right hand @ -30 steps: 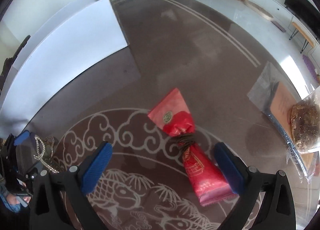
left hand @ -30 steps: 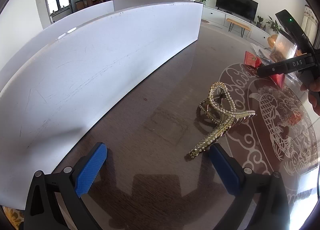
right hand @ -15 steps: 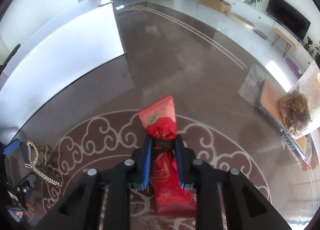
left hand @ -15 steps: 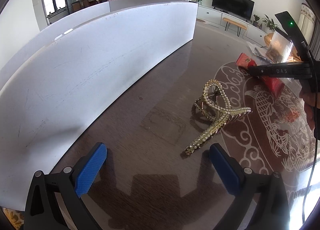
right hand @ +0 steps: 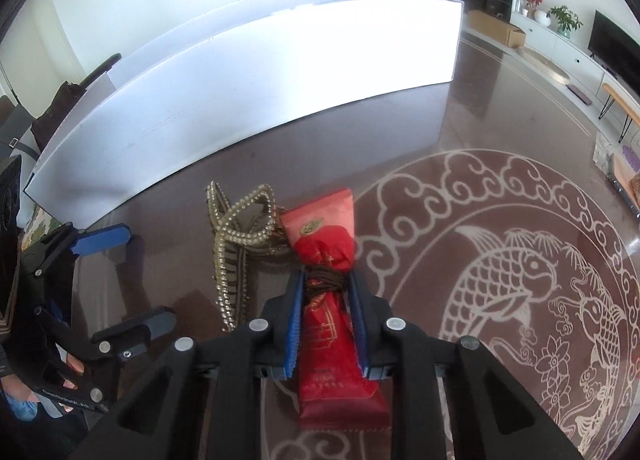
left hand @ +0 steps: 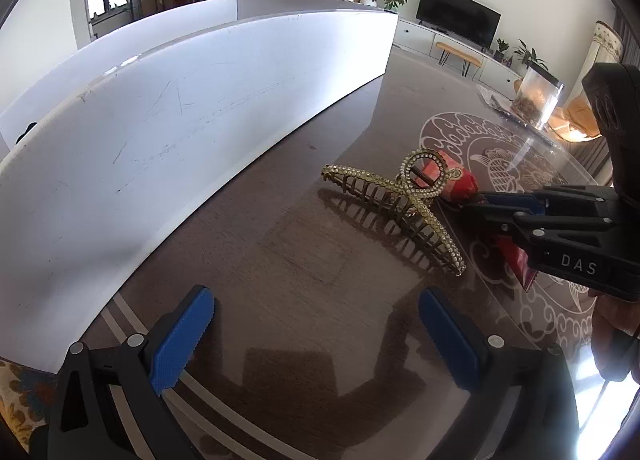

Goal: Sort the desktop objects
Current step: 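Close the right tool around the middle of the red wrapped candy, then lift the red candy with the right tool while the left tool grasps the gold claw clip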

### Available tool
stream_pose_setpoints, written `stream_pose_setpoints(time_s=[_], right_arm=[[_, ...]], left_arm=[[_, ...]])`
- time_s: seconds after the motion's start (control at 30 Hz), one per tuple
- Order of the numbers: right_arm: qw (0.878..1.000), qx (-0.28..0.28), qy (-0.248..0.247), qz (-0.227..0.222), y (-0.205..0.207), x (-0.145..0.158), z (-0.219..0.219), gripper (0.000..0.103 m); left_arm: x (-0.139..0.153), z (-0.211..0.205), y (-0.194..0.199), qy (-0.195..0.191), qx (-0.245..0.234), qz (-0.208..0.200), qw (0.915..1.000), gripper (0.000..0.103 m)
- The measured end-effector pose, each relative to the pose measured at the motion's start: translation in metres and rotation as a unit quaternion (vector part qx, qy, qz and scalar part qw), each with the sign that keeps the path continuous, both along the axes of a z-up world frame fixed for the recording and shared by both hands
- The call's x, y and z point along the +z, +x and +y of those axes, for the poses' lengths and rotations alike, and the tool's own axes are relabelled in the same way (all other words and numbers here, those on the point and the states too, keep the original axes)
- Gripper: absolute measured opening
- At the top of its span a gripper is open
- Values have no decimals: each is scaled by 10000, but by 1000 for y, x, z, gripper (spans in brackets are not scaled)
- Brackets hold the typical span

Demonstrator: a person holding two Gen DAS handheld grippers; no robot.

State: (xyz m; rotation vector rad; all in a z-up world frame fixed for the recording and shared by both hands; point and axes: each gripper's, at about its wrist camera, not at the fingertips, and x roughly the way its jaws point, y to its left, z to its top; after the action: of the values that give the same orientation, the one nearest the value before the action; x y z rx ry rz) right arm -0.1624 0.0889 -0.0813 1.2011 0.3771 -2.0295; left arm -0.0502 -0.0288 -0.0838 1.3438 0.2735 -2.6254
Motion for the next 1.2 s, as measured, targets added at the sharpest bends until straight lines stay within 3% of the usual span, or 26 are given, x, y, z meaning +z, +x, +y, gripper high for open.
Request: stream_pose_setpoints(time_s=[0.2,0.43,0.63,0.9,1.0,1.13,1.2], right_arm=[[9962,-815,154,279,39,1,47,23],[9821,-1759,268,614,121,6,118,23],[9750,-2109,211,670,137,8,133,25],[9748,-2092,89,769,139,3,117,63],[9758,-2044,157,761,138,1,109,72],[9765,-2017,142,741,138,0,108,75],[9761,-2028,213,756,138,-2,106,84]], left_arm=[[-3,9,-1,-181,-150,-60,9997,103],[-3,15,-2,-227,-245,-65,9994,103],[-3,18,0,-214,-345,-59,9992,103],[-2,14,6,-99,-317,-14,9994,103],[-2,15,5,-139,-316,-23,9994,103],[-3,18,4,-191,-340,-34,9992,103],[-3,18,4,-213,-343,-39,9992,103]])
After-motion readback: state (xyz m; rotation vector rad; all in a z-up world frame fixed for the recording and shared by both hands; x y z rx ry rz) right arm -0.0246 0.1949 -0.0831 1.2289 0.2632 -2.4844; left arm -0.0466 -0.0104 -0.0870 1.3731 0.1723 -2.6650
